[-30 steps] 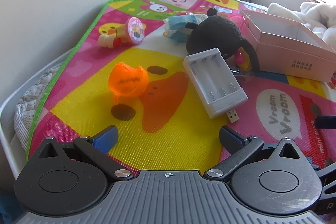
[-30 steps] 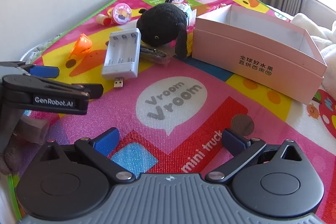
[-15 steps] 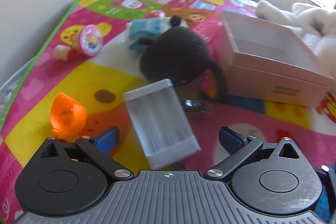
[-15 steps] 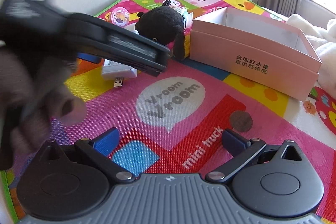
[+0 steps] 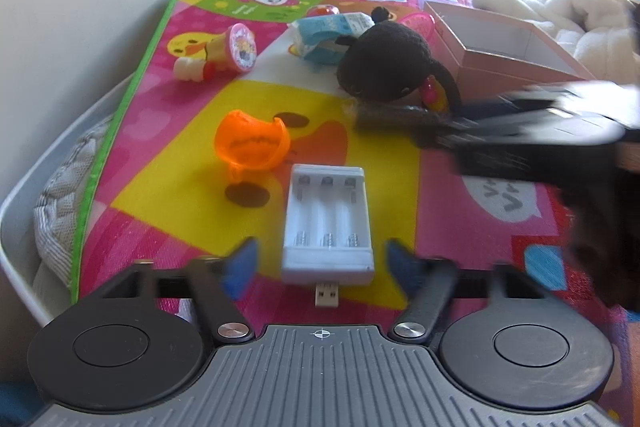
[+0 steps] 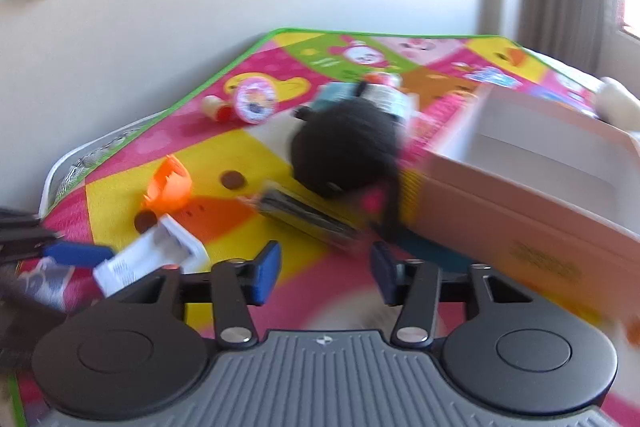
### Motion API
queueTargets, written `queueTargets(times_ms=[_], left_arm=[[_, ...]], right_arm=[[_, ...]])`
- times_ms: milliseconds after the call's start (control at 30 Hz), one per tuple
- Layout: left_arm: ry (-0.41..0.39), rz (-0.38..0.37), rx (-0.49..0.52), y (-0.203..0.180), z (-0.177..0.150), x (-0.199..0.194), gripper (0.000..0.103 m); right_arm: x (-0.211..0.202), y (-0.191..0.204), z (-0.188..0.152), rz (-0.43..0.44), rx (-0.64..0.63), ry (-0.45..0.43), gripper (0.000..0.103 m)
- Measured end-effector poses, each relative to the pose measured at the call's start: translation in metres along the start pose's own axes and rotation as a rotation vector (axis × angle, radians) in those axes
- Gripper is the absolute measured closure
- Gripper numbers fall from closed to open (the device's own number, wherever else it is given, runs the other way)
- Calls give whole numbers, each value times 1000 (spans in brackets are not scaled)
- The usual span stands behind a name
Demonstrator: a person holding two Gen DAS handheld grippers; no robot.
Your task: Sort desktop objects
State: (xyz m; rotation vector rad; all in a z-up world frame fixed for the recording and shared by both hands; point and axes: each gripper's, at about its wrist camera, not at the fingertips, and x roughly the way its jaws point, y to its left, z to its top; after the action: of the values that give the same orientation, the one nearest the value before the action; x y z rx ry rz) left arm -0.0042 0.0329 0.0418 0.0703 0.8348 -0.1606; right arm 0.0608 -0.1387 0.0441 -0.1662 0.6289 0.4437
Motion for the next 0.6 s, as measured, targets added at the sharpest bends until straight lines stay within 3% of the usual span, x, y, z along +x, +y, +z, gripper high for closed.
queueTargets(times_ms=[133,233,300,400,600], left_arm=[[-22,8,20,-1,-3,-1,8],[-30,-13,22,-3,-4,-1,8],[-36,-11,28,-4,-4,-1,8],[-36,-15,17,-5,-2,1,8],[-47,-13,8,0,-5,-8,8]], right_arm=[[30,15,16,-32,-102,19,56],[36,16,16,-20,-125,60,70],[28,17,13,-8,-156,76,84],[12,19,9,39,-145,116,91],[-47,32,-26,153,-204,187,90]])
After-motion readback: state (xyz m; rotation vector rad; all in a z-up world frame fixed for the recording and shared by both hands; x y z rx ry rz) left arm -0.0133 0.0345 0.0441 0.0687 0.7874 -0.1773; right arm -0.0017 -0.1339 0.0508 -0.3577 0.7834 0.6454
